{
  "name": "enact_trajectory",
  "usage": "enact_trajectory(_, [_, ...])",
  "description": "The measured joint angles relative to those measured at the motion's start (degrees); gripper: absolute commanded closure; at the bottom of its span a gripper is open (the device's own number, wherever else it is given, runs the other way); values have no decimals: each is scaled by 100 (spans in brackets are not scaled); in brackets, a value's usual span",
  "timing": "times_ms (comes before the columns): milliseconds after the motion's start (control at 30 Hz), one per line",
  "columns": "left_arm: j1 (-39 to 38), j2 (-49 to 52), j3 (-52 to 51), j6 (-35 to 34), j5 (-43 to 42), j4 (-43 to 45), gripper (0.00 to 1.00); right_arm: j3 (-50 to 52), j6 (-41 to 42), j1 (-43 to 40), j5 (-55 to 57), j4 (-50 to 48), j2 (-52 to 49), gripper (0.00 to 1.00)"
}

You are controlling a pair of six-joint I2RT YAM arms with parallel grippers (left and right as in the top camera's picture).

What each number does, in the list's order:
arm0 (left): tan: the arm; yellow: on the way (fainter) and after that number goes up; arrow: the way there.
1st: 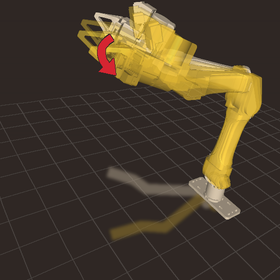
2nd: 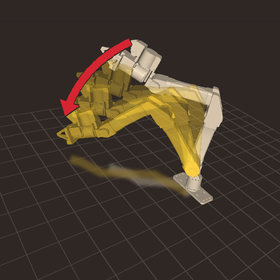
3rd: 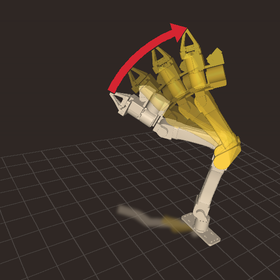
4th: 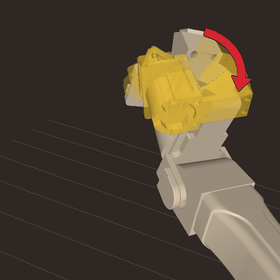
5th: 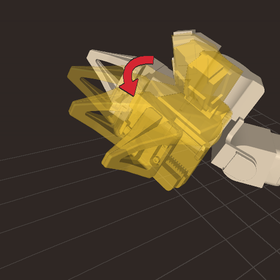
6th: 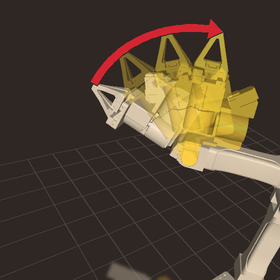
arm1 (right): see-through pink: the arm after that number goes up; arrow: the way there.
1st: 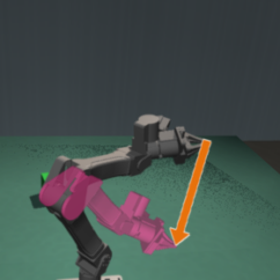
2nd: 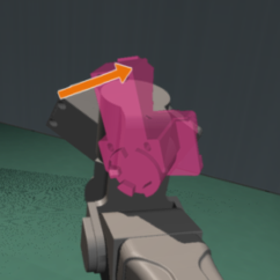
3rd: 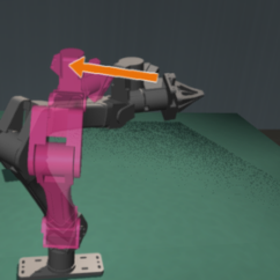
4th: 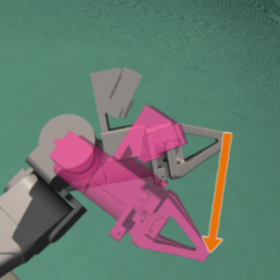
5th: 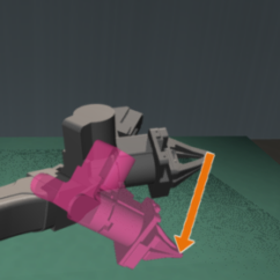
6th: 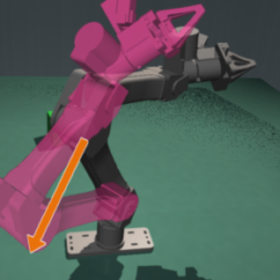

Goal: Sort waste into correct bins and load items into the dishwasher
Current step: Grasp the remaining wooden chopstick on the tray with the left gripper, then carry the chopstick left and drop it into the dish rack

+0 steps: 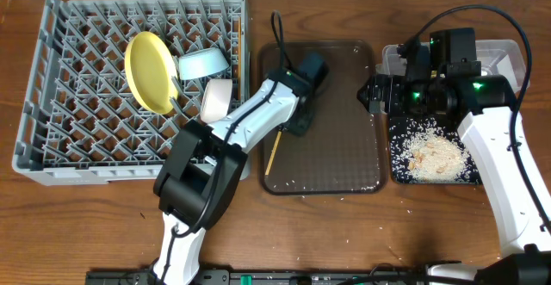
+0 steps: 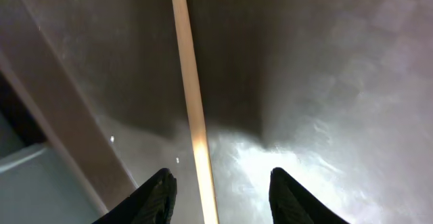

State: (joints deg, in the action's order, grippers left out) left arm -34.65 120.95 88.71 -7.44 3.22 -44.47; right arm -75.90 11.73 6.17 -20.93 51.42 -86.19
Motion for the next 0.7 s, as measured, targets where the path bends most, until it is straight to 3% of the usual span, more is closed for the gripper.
enact_trajectory(200, [0, -76, -466, -20, 15, 411, 54, 0, 0, 0, -2, 2, 0, 1])
enact_trajectory(400, [2, -107, -544, -42, -11, 472, 92, 0, 0, 0, 0, 2, 0, 1])
enact_trajectory(700, [33, -118, -511, -122, -470, 264, 92, 0, 0, 0, -2, 2, 0, 1])
